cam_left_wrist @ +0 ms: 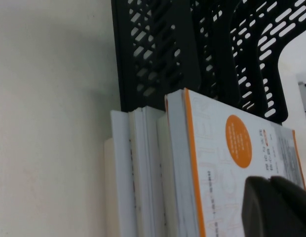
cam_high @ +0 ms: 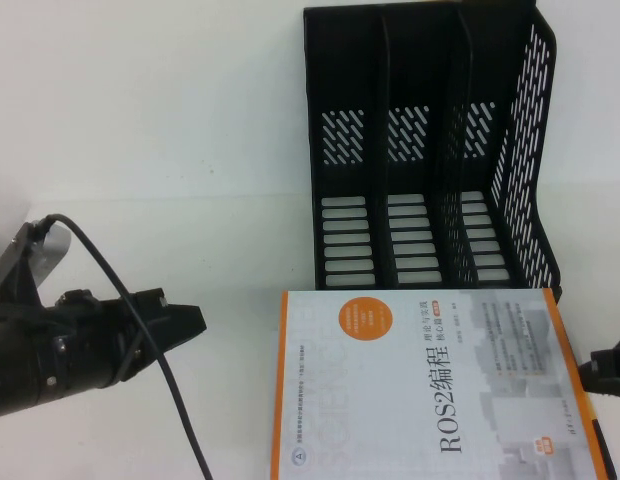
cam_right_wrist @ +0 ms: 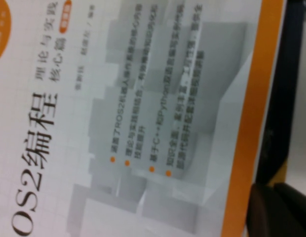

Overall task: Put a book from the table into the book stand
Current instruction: Push book with right arm

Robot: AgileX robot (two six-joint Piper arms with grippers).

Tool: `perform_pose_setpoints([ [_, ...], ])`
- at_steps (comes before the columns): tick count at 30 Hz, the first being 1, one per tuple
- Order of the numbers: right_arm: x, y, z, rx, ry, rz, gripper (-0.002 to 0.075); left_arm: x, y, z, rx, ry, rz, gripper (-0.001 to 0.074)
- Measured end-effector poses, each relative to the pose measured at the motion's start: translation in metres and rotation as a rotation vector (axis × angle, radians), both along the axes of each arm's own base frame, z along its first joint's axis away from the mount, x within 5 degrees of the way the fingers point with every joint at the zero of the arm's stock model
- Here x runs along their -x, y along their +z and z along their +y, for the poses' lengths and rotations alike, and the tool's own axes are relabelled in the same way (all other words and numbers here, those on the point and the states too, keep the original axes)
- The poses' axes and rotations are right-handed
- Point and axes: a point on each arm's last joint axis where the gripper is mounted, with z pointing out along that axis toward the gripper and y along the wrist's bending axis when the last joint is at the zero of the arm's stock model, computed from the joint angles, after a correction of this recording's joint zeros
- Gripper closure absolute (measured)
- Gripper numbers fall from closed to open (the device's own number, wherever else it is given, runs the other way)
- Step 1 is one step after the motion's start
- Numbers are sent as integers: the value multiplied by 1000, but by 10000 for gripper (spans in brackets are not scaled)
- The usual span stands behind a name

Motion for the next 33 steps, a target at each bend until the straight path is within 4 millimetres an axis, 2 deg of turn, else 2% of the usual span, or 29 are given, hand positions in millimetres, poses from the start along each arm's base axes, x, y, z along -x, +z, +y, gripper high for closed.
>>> perform_pose_setpoints([
  [5, -4, 6, 4, -12, 7, -21, 729, -1, 1, 1, 13, 20, -5, 736],
  [7, -4, 6, 4, -12, 7, -24, 729, -3, 3, 1, 49, 47, 7, 711],
  [9, -4, 7, 4, -14, 6, -24, 729, -4, 5, 0, 86, 64, 6, 657],
  [14, -4, 7, 4, -14, 6, -24, 729, -4, 8, -1, 100, 47, -19, 421],
  [18, -4, 7, 4, -13, 9, -25, 729, -4, 6, -3, 114, 31, -7, 306],
  [22, -5, 7, 4, -2, 19, -41, 729, -7, 0, -5, 130, 7, 24, 275],
  [33, -8, 2, 5, 25, 64, -53, 729, -17, -21, -7, 111, -15, 91, 267],
])
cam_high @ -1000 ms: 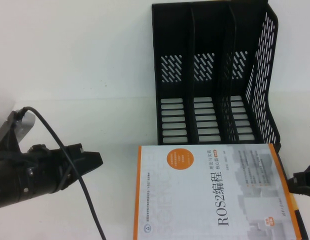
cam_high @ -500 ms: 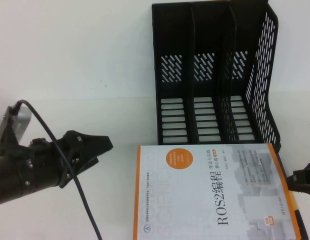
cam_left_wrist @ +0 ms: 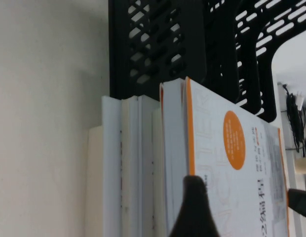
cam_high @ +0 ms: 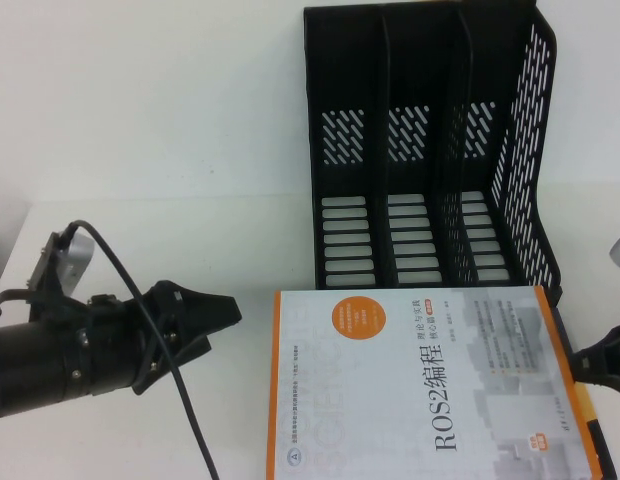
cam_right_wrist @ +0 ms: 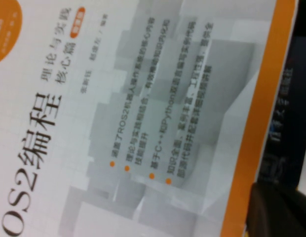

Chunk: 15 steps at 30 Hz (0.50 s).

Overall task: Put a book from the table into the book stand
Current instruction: Push book with right arm

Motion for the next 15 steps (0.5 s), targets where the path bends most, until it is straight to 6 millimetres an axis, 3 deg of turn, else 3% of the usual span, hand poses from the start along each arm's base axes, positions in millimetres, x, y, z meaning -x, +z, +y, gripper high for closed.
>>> perform_pose_setpoints([
  [5, -4, -11, 6, -1, 20, 32, 729, 1, -1, -4, 15, -60, -16, 240],
  [11, -6, -16, 27, 2, 74, 18, 729, 2, -1, -4, 19, -70, -21, 225],
  [15, -8, -17, 34, -2, 72, 7, 729, 0, 0, 4, 28, -45, -19, 225],
])
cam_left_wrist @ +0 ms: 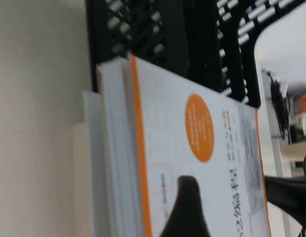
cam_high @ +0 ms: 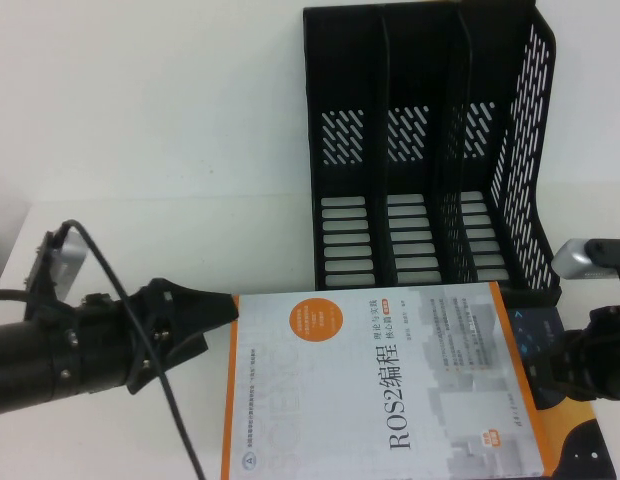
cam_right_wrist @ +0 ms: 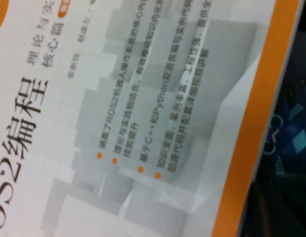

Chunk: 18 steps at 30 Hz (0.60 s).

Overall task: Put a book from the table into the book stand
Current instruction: Push book with right arm

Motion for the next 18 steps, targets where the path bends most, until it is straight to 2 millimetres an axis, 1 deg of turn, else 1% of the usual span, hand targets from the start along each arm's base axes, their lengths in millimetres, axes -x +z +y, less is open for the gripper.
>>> perform_pose_setpoints([
  [5, -1, -1, 0, -4, -7, 3, 728, -2, -6, 20, 44, -20, 45, 221],
  [8, -1, -1, 0, -4, -5, 1, 728, -3, -13, 28, 100, -69, 76, 198],
  [12, -1, -1, 0, -4, -5, 2, 728, -4, -23, 30, 139, -120, 111, 157],
  [18, -1, -1, 1, -6, -6, 2, 728, -9, -43, 30, 144, -152, 166, 142],
])
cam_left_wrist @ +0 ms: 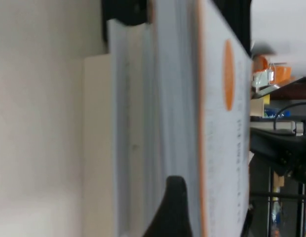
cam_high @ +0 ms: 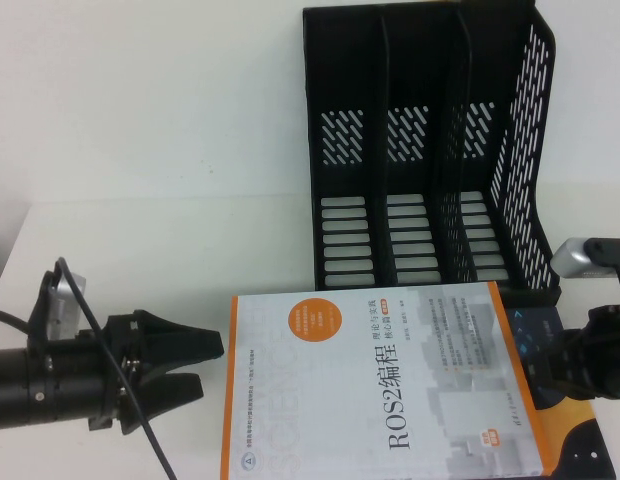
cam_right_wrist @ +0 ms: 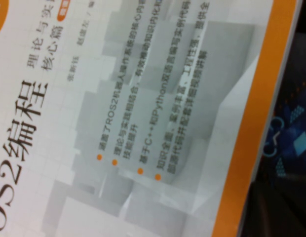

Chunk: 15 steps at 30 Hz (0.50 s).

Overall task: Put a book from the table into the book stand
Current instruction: Push book with right arm

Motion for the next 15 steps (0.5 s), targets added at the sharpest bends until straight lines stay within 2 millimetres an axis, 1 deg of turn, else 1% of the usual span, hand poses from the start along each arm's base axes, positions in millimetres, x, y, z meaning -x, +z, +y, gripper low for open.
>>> perform_pose_setpoints([
  [10, -1, 0, 1, -11, -5, 2, 728, -10, -27, 1, 37, 10, 55, 139],
  [15, -1, 0, 1, -18, -10, 4, 728, -15, -43, 1, 56, 32, 105, 91],
])
